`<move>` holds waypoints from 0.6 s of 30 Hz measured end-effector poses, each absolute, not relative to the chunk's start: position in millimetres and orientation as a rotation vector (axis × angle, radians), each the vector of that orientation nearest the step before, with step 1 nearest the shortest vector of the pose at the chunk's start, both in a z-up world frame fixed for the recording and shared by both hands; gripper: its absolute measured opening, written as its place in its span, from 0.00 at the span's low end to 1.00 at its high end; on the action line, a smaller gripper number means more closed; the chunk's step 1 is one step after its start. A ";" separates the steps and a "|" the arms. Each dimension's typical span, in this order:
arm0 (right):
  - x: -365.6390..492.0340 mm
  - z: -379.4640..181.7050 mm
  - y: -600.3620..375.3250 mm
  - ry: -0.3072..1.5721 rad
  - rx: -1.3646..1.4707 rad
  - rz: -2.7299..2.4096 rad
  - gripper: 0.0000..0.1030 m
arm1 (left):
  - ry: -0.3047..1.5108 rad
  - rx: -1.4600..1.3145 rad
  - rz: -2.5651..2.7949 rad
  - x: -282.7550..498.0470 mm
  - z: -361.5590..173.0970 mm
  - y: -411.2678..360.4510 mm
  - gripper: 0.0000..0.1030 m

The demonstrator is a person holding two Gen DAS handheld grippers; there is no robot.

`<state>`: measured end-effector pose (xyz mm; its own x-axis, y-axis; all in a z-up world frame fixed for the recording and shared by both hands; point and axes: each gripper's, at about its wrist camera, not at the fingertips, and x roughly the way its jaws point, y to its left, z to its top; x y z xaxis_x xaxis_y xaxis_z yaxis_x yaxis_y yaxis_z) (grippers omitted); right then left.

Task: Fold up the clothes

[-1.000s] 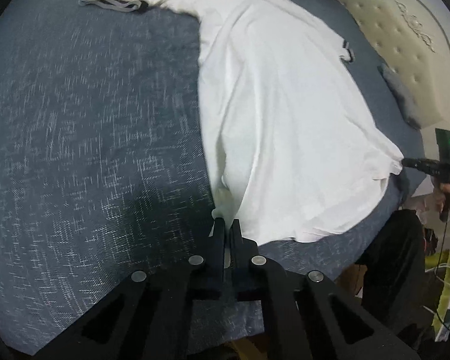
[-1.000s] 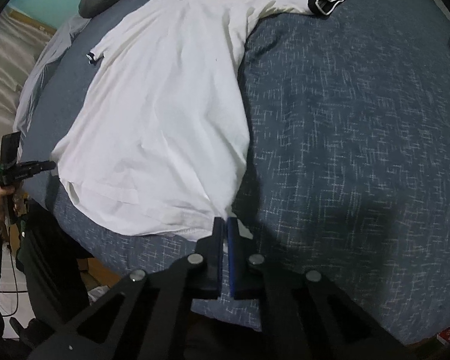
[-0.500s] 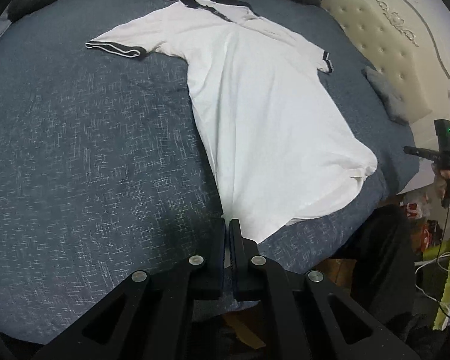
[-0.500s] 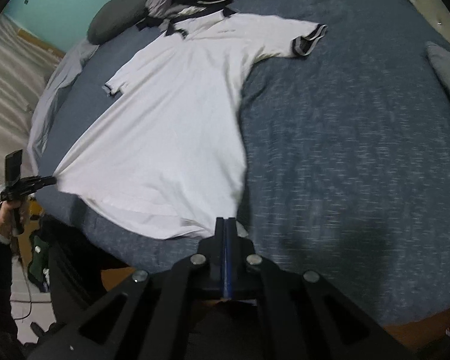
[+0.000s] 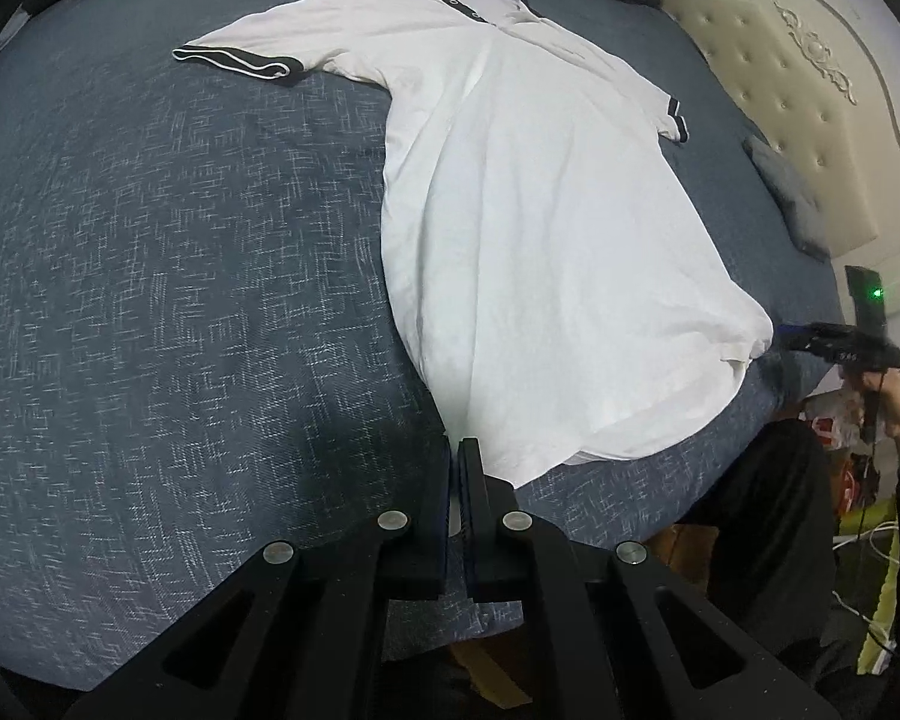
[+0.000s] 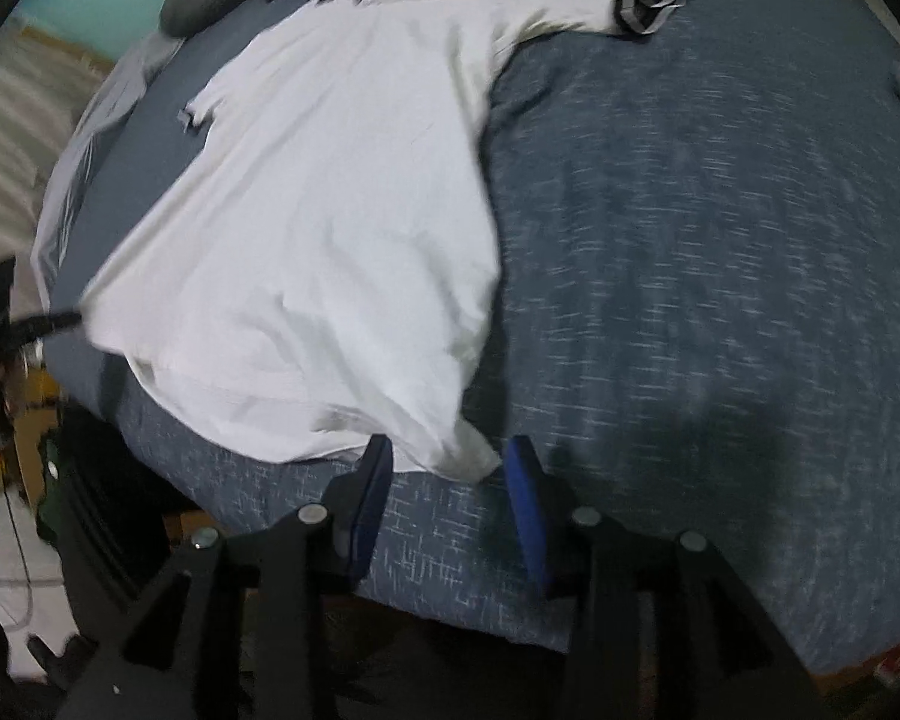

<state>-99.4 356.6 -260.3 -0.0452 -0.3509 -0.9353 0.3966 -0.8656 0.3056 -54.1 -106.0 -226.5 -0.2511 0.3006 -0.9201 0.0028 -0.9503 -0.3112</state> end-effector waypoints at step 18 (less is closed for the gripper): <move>-101.1 -240.3 371.9 -0.069 1.704 -1.964 0.02 | -0.341 -1.786 2.353 -48.5 -210.0 -107.2 0.03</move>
<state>-101.1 371.9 -240.3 -0.0600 -0.4211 -0.9050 0.3564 -0.8560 0.3746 -48.5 -107.2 -210.0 -0.2696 0.2692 -0.9246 0.0040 -0.9598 -0.2807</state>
